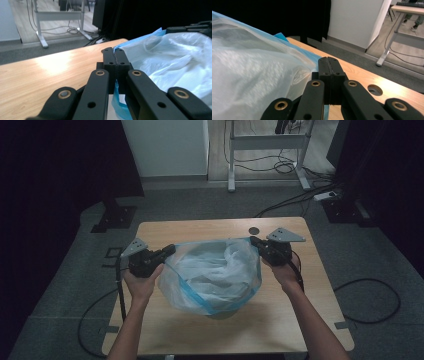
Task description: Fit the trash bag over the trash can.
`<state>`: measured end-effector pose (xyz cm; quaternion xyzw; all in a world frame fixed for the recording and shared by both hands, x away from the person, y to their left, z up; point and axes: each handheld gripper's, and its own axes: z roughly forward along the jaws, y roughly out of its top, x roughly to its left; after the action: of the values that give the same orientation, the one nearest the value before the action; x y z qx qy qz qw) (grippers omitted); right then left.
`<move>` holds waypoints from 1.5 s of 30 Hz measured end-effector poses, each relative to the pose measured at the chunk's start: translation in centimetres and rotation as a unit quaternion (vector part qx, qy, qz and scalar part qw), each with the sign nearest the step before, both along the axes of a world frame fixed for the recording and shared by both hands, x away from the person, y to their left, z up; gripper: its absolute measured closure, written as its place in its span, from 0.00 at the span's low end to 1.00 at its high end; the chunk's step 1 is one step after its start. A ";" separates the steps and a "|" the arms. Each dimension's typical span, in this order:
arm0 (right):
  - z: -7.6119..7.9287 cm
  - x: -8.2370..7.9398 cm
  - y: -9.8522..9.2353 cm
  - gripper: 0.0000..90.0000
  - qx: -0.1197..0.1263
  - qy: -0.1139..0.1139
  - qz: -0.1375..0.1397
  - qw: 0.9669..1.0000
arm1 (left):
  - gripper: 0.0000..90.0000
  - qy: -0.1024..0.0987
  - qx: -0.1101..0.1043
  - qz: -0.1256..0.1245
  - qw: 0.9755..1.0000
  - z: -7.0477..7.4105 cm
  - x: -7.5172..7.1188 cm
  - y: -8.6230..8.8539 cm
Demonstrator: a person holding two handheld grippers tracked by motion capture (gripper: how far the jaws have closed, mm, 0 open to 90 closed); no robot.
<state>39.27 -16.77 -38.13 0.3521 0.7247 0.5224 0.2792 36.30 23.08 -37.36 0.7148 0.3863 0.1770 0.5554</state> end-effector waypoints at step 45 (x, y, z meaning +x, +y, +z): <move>-0.3 -2.8 -2.5 0.61 0.088 0.018 -0.022 0.996 | 0.99 0.075 0.006 0.016 0.997 -3.8 1.9 0.3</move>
<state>36.43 -19.31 -38.40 0.4007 0.6728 0.5713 0.2459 38.23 23.42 -41.14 0.7234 0.4369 0.1343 0.5175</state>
